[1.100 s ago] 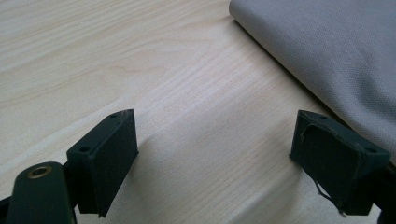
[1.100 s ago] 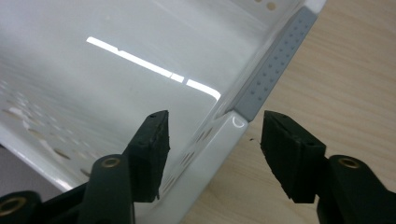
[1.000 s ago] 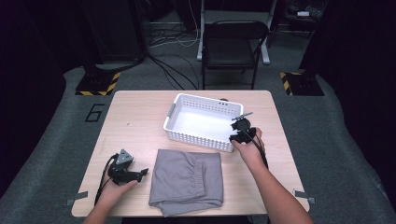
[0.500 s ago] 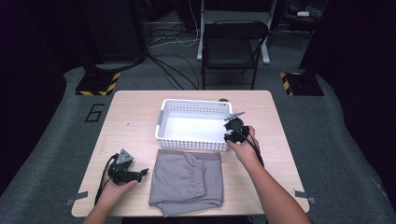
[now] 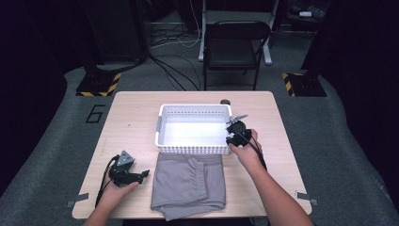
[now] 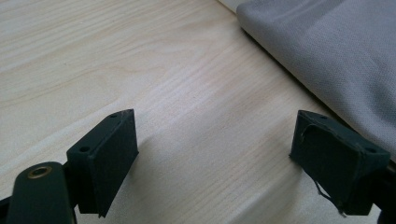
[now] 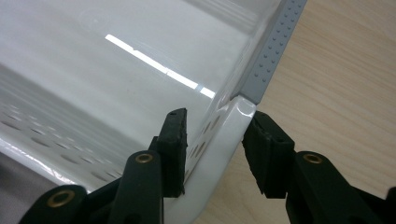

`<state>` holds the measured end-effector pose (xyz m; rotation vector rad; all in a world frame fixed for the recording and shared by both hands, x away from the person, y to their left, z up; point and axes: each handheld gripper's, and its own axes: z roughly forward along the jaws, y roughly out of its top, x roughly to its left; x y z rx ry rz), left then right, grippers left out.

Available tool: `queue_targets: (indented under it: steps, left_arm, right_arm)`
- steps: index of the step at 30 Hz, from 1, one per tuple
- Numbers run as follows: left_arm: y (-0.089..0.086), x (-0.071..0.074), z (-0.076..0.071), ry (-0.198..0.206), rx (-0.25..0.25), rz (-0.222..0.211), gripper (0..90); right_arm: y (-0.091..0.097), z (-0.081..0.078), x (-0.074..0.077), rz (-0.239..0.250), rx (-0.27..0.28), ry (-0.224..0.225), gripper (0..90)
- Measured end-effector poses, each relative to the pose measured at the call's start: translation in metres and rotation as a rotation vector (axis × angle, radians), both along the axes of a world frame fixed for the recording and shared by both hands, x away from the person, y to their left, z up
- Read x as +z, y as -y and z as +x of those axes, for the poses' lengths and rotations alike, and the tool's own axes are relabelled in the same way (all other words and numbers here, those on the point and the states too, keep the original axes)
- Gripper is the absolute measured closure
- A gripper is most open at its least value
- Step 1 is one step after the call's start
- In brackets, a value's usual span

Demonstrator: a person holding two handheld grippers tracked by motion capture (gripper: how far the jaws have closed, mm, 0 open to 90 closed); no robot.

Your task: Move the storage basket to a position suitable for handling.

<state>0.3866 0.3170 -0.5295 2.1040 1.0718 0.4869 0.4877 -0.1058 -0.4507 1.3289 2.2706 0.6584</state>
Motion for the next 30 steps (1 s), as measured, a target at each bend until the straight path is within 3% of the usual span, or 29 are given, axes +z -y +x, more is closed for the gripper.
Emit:
queue_targets:
  steps: [7, 9, 12, 16, 25, 29, 30]
  left_arm:
    - [0.000, 0.000, 0.000, 0.000, 0.001, -0.002, 14.2]
    - [0.000, 0.000, 0.000, 0.000, 0.003, -0.003, 14.2]
    - [0.001, -0.001, 0.000, 0.010, 0.006, -0.006, 14.3]
    - [0.002, 0.000, -0.003, -0.006, 0.011, -0.003, 14.6]
    - [0.003, 0.000, -0.004, -0.002, 0.028, -0.008, 15.6]
    - [0.004, 0.000, -0.004, 0.014, 0.033, -0.014, 18.2]
    - [0.005, 0.000, -0.005, 0.005, 0.037, -0.018, 18.6]
  right_arm:
    - [0.001, -0.001, -0.001, 0.006, 0.006, 0.001, 59.2]
    - [0.002, -0.002, -0.001, 0.009, 0.005, -0.006, 55.2]
    - [0.005, -0.005, -0.001, 0.038, -0.009, -0.003, 50.2]
    - [0.011, -0.011, 0.003, 0.072, -0.020, 0.020, 46.9]
    - [0.020, -0.049, 0.023, 0.077, -0.010, 0.109, 43.1]
    - [0.020, -0.070, 0.024, 0.093, 0.016, 0.148, 43.8]
    - [0.019, -0.075, 0.023, 0.106, 0.016, 0.140, 43.8]
